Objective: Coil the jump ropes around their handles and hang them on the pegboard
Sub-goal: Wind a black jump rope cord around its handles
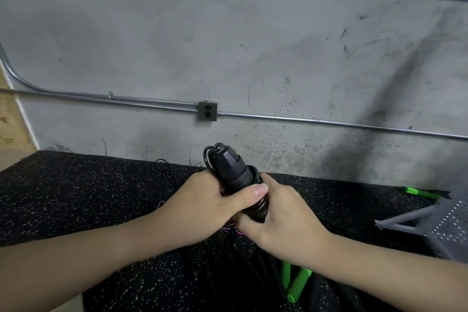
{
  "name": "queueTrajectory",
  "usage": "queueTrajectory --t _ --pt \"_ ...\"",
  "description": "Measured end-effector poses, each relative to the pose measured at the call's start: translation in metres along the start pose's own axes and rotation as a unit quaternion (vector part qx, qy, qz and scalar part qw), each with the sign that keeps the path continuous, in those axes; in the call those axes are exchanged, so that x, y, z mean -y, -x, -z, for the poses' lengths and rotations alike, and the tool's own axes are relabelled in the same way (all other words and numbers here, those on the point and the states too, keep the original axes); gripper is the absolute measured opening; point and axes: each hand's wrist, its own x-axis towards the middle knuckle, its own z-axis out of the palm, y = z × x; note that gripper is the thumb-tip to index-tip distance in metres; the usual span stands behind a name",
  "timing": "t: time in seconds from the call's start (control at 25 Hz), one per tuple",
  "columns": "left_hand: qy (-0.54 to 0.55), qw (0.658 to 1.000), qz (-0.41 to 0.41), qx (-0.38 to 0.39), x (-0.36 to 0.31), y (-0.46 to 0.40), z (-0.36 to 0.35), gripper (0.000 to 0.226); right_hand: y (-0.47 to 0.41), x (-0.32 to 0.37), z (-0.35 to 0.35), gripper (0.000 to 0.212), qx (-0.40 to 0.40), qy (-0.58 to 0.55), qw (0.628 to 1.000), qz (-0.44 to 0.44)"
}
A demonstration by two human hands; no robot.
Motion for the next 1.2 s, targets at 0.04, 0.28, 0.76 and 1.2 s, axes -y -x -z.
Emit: queueTrajectory --t 0.04,0.28,0.76,1.2 --pt "0.003 1.000 -0.005 0.021 0.001 0.001 0.003 0.037 -0.002 0.000 0.003 0.040 0.053 -0.052 0.997 -0.005" --pt "0.084 0.982 -0.027 0.165 -0.008 0.006 0.013 0.019 -0.004 -0.002 0.026 0.016 0.470 -0.437 0.756 -0.127" --pt "-0.091 0.994 0.046 0.047 0.003 -0.001 0.019 0.093 -0.009 0.004 0.027 0.023 0.170 -0.355 0.913 -0.107" --pt "-0.073 0.993 0.053 -0.071 -0.008 -0.003 0.000 0.064 -0.009 0.007 -0.006 0.015 -0.012 -0.238 0.970 -0.044"
